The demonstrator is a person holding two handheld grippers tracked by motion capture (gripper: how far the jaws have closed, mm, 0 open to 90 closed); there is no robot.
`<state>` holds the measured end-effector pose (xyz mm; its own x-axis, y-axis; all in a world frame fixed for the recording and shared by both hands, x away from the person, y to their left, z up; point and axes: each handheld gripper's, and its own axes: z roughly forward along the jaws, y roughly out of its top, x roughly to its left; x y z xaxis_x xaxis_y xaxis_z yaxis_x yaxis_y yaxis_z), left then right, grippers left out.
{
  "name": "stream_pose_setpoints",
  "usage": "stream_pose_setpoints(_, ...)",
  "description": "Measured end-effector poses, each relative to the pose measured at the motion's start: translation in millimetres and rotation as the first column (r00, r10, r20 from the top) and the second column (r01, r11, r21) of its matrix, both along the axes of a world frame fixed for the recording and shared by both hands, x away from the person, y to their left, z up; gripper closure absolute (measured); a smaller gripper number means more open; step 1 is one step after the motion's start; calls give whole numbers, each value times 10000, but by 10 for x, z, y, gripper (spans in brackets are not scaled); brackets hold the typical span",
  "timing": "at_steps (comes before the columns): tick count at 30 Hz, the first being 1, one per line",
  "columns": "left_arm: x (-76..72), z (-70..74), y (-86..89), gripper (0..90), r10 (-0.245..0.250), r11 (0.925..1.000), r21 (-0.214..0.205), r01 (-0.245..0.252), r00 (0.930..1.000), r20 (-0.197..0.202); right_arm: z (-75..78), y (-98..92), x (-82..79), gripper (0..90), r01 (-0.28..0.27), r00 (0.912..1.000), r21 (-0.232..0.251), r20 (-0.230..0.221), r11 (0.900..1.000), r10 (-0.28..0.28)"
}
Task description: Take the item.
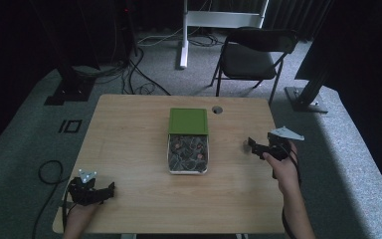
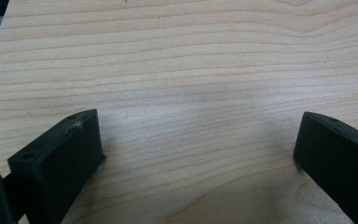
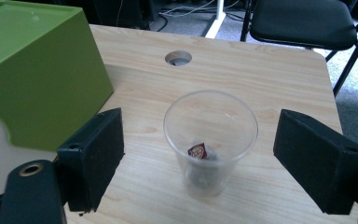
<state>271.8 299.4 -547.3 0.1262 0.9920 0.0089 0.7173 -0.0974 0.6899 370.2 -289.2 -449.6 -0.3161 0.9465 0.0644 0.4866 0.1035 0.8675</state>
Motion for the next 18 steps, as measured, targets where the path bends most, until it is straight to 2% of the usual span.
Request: stream_pose_setpoints(18, 0, 0, 0, 16, 1, 10000, 3, -1, 10000, -1, -180, -104, -288, 139, 76, 9999, 32, -142, 10000, -76)
